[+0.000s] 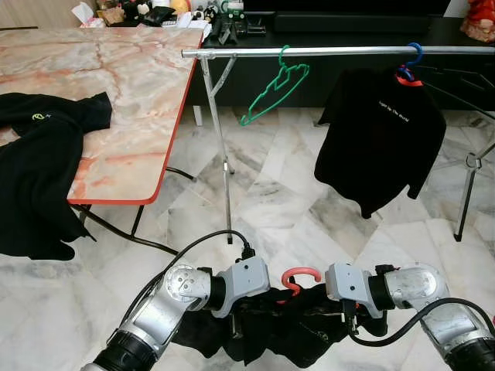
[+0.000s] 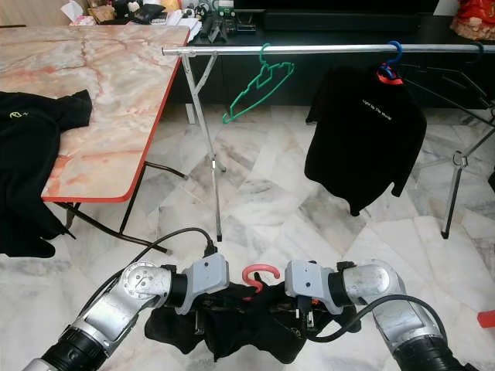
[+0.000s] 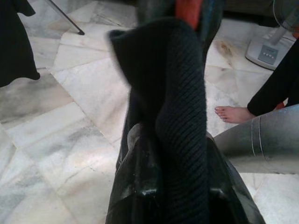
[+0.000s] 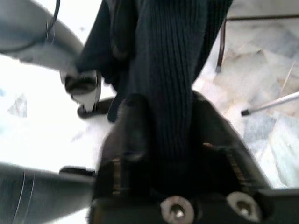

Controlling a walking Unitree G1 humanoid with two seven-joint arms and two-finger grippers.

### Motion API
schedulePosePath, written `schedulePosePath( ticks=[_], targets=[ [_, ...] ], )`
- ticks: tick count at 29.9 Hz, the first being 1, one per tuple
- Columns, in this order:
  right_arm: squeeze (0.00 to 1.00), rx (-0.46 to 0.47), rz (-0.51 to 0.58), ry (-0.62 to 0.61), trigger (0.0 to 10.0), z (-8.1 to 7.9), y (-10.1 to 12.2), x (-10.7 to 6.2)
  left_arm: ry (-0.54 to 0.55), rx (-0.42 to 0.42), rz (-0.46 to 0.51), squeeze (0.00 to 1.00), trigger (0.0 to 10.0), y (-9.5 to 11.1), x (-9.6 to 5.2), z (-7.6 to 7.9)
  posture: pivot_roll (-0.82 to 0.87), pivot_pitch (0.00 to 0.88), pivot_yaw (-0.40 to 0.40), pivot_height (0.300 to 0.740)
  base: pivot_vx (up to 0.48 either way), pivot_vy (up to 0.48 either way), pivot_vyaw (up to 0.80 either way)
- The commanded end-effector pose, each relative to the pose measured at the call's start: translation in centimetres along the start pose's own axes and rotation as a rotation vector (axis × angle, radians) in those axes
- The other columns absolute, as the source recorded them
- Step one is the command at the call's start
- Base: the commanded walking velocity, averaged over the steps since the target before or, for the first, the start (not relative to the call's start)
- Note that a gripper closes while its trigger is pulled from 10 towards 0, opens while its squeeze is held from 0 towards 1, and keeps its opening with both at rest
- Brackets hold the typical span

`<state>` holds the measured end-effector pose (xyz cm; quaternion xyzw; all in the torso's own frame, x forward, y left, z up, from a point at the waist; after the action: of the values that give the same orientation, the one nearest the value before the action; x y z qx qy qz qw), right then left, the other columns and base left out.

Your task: Hang hanger

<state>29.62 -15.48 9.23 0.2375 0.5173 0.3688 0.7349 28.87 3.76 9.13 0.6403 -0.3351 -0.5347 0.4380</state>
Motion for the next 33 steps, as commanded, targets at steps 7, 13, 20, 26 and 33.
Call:
schedulePosePath(
  ticks=[7, 13, 20, 26, 33],
  targets=[
    [1.0, -0.025, 0.055, 0.056, 10.0, -0.3, 1.3, -0.4, 0.059, -0.015, -0.016, 0.0, 0.0, -1.0, -0.7, -0.5, 0.0, 0.197, 0.0, 0.74, 0.0, 0.0, 0.0],
    [1.0, -0.014, 0.039, 0.125, 10.0, -1.2, 1.1, -0.9, 0.081, -0.019, -0.04, 0.0, 0.0, -1.7, -0.9, -0.7, 0.0, 0.199, 0.0, 0.74, 0.0, 0.0, 0.0],
    [1.0, -0.034, -0.035, 0.09, 10.0, -0.7, 0.0, -1.9, 0.14, -0.032, -0.045, 0.0, 0.0, -2.4, -1.3, -1.2, -0.01, 0.205, 0.005, 0.74, 0.0, 0.0, 0.0],
    [1.0, -0.016, 0.006, -0.13, 10.0, 2.6, 0.9, -3.7, 0.189, -0.065, -0.057, 0.0, 0.0, -3.8, -1.6, -1.2, -0.02, 0.201, 0.016, 0.74, 0.0, 0.0, 0.0],
    [0.0, 0.1, 0.097, -0.529, 10.0, 5.1, 0.4, -5.3, 0.412, -0.138, -0.008, 0.0, 10.0, -5.1, -2.5, -2.2, -0.03, 0.202, 0.013, 0.74, 0.0, 0.0, 0.0]
  ],
)
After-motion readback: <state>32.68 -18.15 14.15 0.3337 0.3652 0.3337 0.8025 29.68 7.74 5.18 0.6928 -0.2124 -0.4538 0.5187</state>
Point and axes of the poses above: a point about 5 cm out from each wrist's last joint towards the gripper, its own x axis pointing out of the wrist towards the gripper, its own y axis along the axis of the wrist's last joint, z = x × y, the point moved 3 cm from there along x, pointing out of the wrist towards the gripper, and after that the axes turned 10 degrees about -x, right-handed, at the moved point
